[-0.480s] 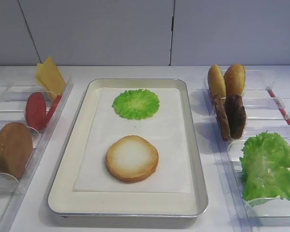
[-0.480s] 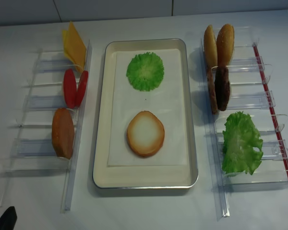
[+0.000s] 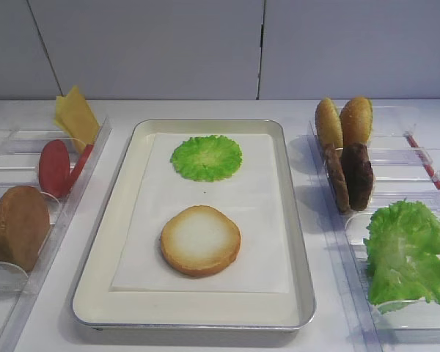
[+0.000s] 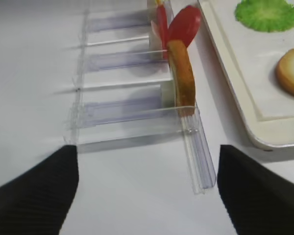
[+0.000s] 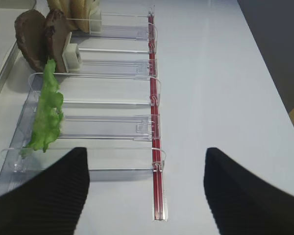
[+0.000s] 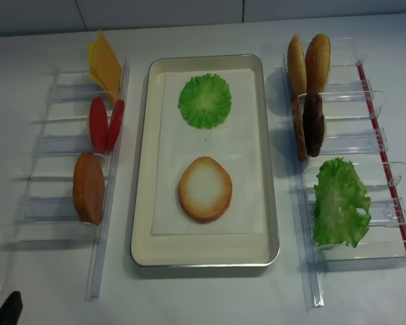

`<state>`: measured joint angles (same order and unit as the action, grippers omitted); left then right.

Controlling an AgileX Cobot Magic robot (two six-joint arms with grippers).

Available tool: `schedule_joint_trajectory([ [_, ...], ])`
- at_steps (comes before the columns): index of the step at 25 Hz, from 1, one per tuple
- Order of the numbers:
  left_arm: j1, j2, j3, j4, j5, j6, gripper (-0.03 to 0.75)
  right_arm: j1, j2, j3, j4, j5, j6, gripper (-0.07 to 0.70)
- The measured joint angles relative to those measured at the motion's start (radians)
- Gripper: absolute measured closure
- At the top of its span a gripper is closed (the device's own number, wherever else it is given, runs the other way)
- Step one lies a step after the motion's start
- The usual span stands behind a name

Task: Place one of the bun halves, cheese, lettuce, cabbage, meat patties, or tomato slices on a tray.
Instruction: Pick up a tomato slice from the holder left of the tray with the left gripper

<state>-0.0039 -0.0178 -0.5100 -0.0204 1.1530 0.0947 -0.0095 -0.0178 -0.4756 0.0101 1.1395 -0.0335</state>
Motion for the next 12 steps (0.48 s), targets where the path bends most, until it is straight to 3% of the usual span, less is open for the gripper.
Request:
schedule_joint_trajectory([
  [7, 0.000, 0.098, -0.109, -0.016, 0.011, 0.036, 0.157, 0.000, 0.000, 0.000, 0.000, 0.000, 0.000, 0.128],
  [12, 0.000, 0.276, -0.192, -0.068, -0.044, 0.083, 0.157, 0.000, 0.000, 0.000, 0.000, 0.000, 0.000, 0.128],
])
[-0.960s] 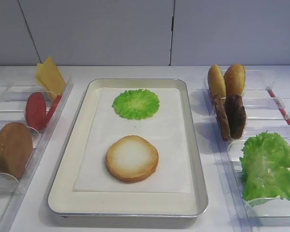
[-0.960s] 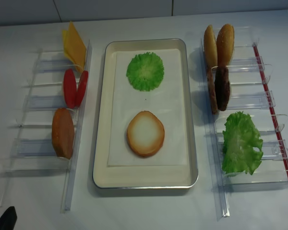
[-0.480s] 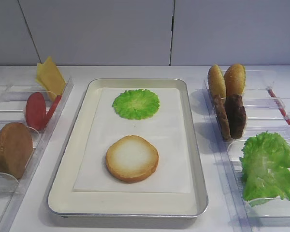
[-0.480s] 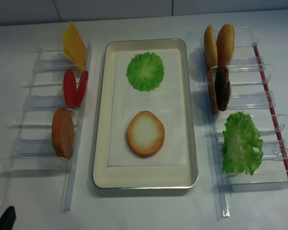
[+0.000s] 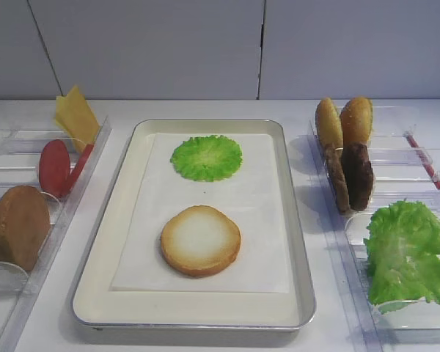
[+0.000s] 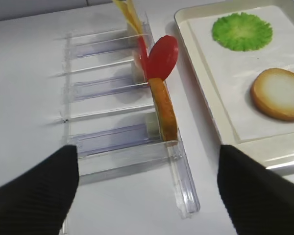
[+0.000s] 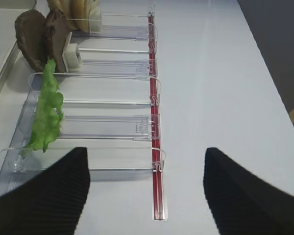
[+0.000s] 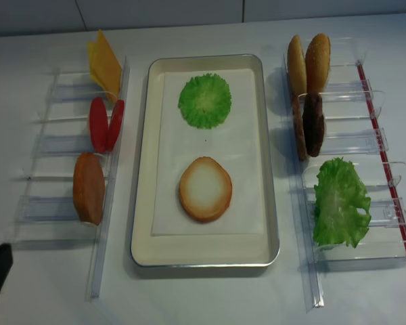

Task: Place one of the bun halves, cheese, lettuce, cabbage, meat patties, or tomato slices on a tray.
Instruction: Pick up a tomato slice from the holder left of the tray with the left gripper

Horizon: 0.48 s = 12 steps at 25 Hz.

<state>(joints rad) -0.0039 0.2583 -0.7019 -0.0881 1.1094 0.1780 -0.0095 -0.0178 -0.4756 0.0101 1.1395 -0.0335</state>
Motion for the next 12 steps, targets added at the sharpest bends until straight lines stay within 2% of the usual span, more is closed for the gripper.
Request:
schedule_joint_trajectory([
  [4, 0.000, 0.187, -0.065, -0.050, -0.005, 0.063, 0.157, 0.000, 0.000, 0.000, 0.000, 0.000, 0.000, 0.128],
  [9, 0.000, 0.411, -0.149, -0.220, -0.005, 0.192, 0.157, 0.000, 0.000, 0.000, 0.000, 0.000, 0.000, 0.128],
  [12, -0.004, 0.530, -0.187, -0.268, -0.011, 0.243, 0.157, 0.000, 0.000, 0.000, 0.000, 0.000, 0.002, 0.128],
])
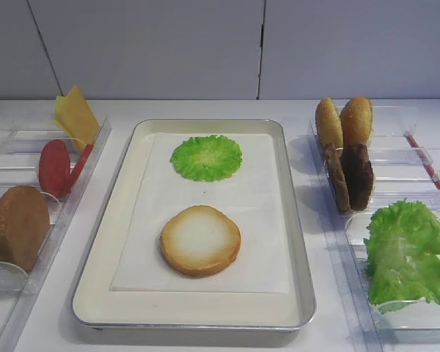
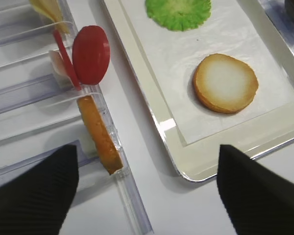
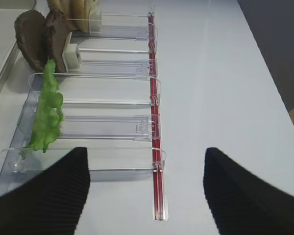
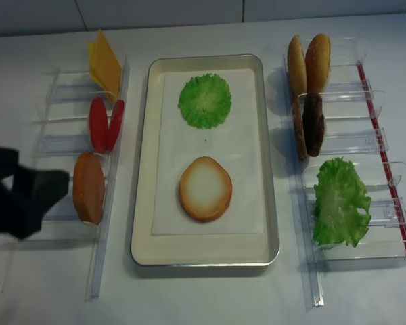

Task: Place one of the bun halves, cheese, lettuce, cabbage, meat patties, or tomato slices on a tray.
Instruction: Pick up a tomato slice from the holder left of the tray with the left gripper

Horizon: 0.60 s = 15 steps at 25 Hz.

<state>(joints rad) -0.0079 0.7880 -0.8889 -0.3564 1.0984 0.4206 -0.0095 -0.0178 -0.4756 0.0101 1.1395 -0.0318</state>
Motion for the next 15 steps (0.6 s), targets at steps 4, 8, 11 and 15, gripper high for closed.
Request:
schedule_joint_trajectory([
  [4, -0.051, 0.127, -0.047, -0.009, -0.015, 0.023, 0.157, 0.000, 0.000, 0.000, 0.000, 0.000, 0.000, 0.129],
  [8, -0.151, 0.212, -0.098, 0.000, -0.050, -0.002, 0.157, 0.000, 0.000, 0.000, 0.000, 0.000, 0.000, 0.129],
  [11, -0.266, 0.285, -0.142, 0.107, -0.078, -0.115, 0.157, 0.000, 0.000, 0.000, 0.000, 0.000, 0.000, 0.129],
  [15, -0.393, 0.394, -0.203, 0.314, -0.083, -0.350, 0.157, 0.000, 0.000, 0.000, 0.000, 0.000, 0.000, 0.129],
])
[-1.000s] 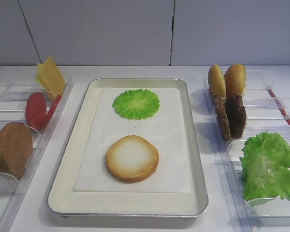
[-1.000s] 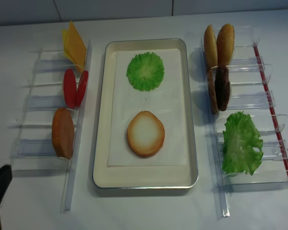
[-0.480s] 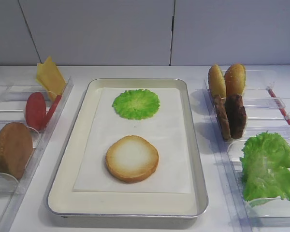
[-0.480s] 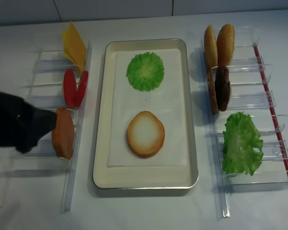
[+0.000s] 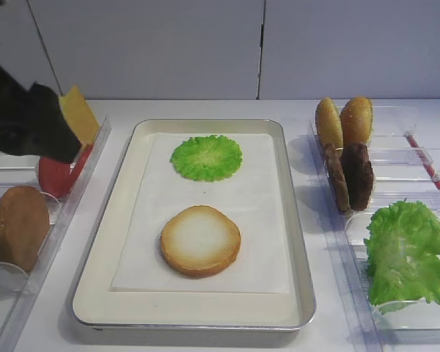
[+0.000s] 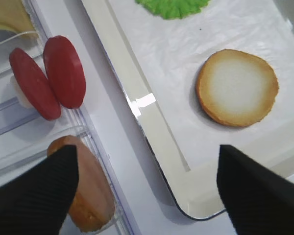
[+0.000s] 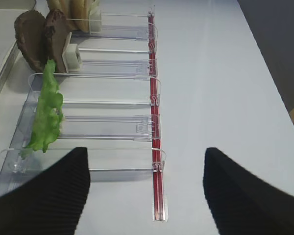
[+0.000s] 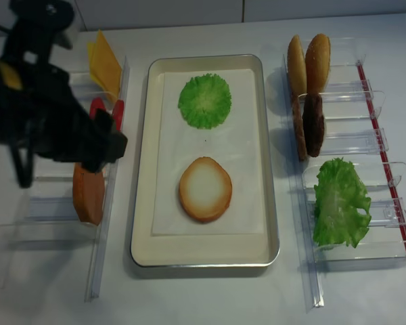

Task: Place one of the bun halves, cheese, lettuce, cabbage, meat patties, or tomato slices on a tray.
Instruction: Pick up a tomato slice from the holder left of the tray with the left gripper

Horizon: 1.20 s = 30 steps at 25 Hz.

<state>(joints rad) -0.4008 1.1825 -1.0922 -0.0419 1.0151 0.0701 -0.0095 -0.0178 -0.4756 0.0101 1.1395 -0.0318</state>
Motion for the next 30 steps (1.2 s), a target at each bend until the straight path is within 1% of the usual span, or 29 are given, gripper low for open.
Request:
schedule_joint_trajectory([
  [3, -0.084, 0.084, -0.048, 0.123, -0.005, -0.128, 0.160, 0.000, 0.000, 0.000, 0.000, 0.000, 0.000, 0.129],
  [5, -0.116, 0.144, -0.077, 0.215, -0.005, -0.232, 0.165, 0.000, 0.000, 0.000, 0.000, 0.000, 0.000, 0.129],
  [7, -0.129, 0.194, -0.096, 0.285, -0.007, -0.300, 0.166, 0.000, 0.000, 0.000, 0.000, 0.000, 0.000, 0.129],
  [10, -0.131, 0.258, -0.115, 0.313, -0.018, -0.335, 0.167, 0.000, 0.000, 0.000, 0.000, 0.000, 0.000, 0.129],
  [15, -0.131, 0.340, -0.119, 0.352, -0.051, -0.355, 0.167, 0.000, 0.000, 0.000, 0.000, 0.000, 0.000, 0.129],
  [18, -0.132, 0.374, -0.121, 0.421, -0.077, -0.424, 0.167, 0.000, 0.000, 0.000, 0.000, 0.000, 0.000, 0.129],
  [20, -0.132, 0.389, -0.121, 0.467, -0.081, -0.468, 0.167, 0.000, 0.000, 0.000, 0.000, 0.000, 0.000, 0.129],
  [21, -0.132, 0.399, -0.121, 0.483, -0.083, -0.481, 0.167, 0.000, 0.000, 0.000, 0.000, 0.000, 0.000, 0.129],
  [25, -0.132, 0.440, -0.121, 0.520, -0.123, -0.499, 0.168, 0.000, 0.000, 0.000, 0.000, 0.000, 0.000, 0.129],
  [30, -0.132, 0.497, -0.143, 0.590, -0.121, -0.558, 0.168, 0.000, 0.000, 0.000, 0.000, 0.000, 0.000, 0.129],
])
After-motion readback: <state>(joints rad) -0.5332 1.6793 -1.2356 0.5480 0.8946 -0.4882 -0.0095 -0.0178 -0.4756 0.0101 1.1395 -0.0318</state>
